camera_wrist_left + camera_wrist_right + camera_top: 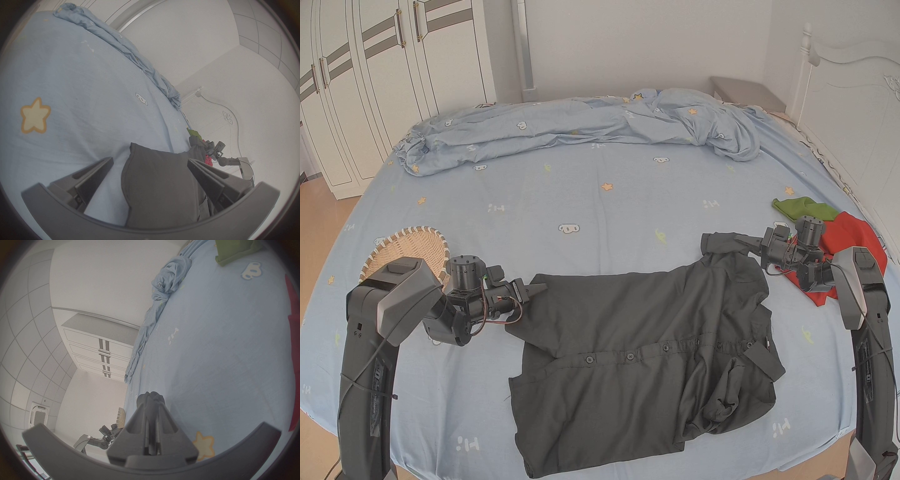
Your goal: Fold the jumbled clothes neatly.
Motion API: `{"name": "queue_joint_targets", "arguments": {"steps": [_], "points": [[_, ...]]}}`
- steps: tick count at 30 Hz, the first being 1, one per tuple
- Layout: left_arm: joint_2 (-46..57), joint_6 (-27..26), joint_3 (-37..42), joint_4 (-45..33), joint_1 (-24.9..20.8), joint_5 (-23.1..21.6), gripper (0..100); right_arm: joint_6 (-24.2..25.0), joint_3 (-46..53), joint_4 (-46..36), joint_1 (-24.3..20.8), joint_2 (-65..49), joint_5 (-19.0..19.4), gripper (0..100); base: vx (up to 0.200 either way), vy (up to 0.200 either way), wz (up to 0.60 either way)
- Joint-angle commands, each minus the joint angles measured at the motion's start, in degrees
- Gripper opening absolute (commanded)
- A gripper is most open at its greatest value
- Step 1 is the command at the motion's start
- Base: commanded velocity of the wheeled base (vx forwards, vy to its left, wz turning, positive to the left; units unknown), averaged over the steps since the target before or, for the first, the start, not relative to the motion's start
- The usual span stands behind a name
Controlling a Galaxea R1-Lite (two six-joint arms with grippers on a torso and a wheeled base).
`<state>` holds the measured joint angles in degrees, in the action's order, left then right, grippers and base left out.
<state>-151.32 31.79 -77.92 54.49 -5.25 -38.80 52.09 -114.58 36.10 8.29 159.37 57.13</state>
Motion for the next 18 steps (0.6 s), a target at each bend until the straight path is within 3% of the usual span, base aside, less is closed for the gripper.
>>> {"name": "queue_joint_targets", "arguments": {"steps": [1, 6, 13, 18], "points": [[-0.82, 0.29, -2.32, 0.35, 0.33, 0.22, 0, 0.03, -0.01, 1.26, -0.12, 0.42, -0.08, 0, 0.0, 0.0, 0.0], [-0.2, 3.98, -6.72, 0.44, 0.51, 0.57, 0, 0.64, -0.01, 5.83, -0.29, 1.03, -1.75, 0, 0.0, 0.0, 0.0], [0.41, 4.33, -9.53, 0.35, 0.95, 1.27, 0, 1.61, -0.01, 9.34, -0.56, 0.94, -5.71, 0, 0.0, 0.0, 0.0], [0.24, 4.33, -13.84, 0.26, 1.3, 3.82, 0, 5.65, -0.01, 14.88, -0.91, 0.51, -6.59, 0, 0.0, 0.0, 0.0]]}}
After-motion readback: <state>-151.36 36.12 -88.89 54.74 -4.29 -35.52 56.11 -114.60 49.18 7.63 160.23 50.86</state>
